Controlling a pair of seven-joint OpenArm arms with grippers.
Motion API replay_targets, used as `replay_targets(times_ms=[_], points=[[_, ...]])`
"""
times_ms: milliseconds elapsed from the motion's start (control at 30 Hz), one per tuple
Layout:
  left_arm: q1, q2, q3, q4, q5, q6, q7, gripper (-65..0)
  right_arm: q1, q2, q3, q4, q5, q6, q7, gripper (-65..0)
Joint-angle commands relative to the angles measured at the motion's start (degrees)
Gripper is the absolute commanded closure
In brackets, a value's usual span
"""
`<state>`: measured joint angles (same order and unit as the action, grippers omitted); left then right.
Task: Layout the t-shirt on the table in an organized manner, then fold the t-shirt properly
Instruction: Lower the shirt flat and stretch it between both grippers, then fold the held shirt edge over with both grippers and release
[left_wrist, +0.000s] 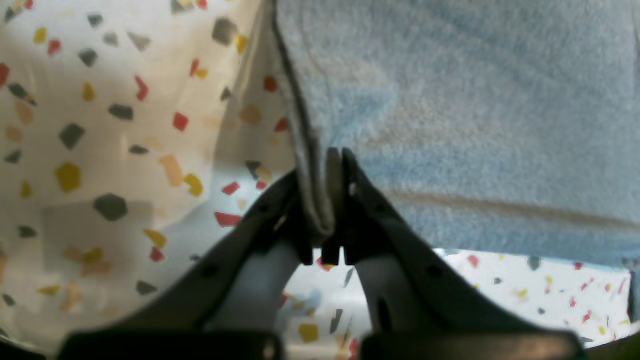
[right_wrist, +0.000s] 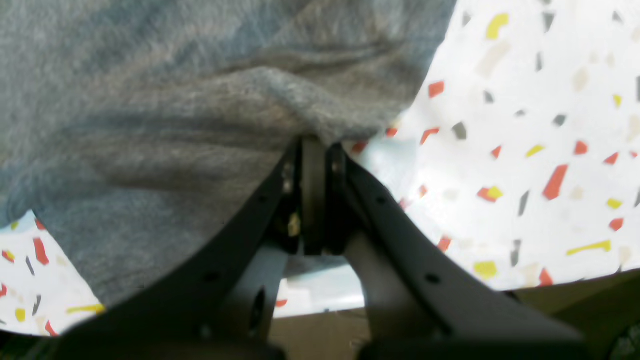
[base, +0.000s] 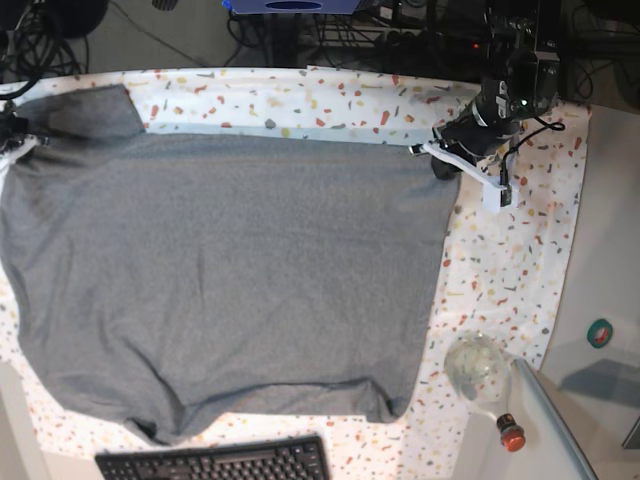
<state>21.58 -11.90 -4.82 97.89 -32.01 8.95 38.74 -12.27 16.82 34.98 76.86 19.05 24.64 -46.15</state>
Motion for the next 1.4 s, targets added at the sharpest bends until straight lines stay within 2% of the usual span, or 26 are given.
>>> replay_targets(times_ms=[0,100,233,333,567,733,833,1033,1200,1367], points=[[0.0,-0.4,-0.2,0.0,-0.1,0.0,-0.9,0.0,0.2,1.0,0.3,0.8,-0.1,0.0,0.7,0.0],[1.0,-0.4,-0.2,-0.1,-0.1,0.0,-0.9,0.0,-0.3,0.2,0.6,1.5,-0.1,0.0,0.1,0.0],[4.0,-0.5,-0.9,3.3,-0.1,0.1,-0.6,0.0,-2.1,-0.2,0.6,5.9,-0.1,0.0,-4.2,0.0],[6.4,-0.3,-0.9,3.6,-0.1,0.1,-0.6,0.0,-3.2,-2.0,0.6,9.5,-0.1,0.0,-4.9,0.0],[9.4,1.0,-2.7,5.2,-0.3,0.1,-0.5,0.0,-7.2,-3.8,0.6,16.2,-0.1,0.0,-6.1,0.0],[10.3,1.7,-4.9,9.4,-0.4,0.2,-0.5,0.0,-5.4,-3.9,0.1,19.1,-0.2,0.0,-8.5,0.0],[7.2,2.5,-4.5,9.2,-0.5,0.2,-0.2,0.0,-1.9,-2.6,0.1,19.0,-0.3,-0.1,-10.8,0.0],[-1.1,5.1,-5.3,9.1,-0.4,0.2,10.1,0.0,6.6,-0.3,-0.2,15.0,-0.3,-0.1,-13.4,0.0],[-7.5,6.6,-5.3,5.4,-0.2,0.2,10.3,0.0,13.5,2.5,-7.0,5.1,-0.3,-0.2,-12.8,0.0],[-11.8,6.6,-5.1,-1.1,-0.2,0.2,10.3,0.0,18.8,3.0,-8.6,-1.3,-0.3,-0.2,-9.4,0.0]])
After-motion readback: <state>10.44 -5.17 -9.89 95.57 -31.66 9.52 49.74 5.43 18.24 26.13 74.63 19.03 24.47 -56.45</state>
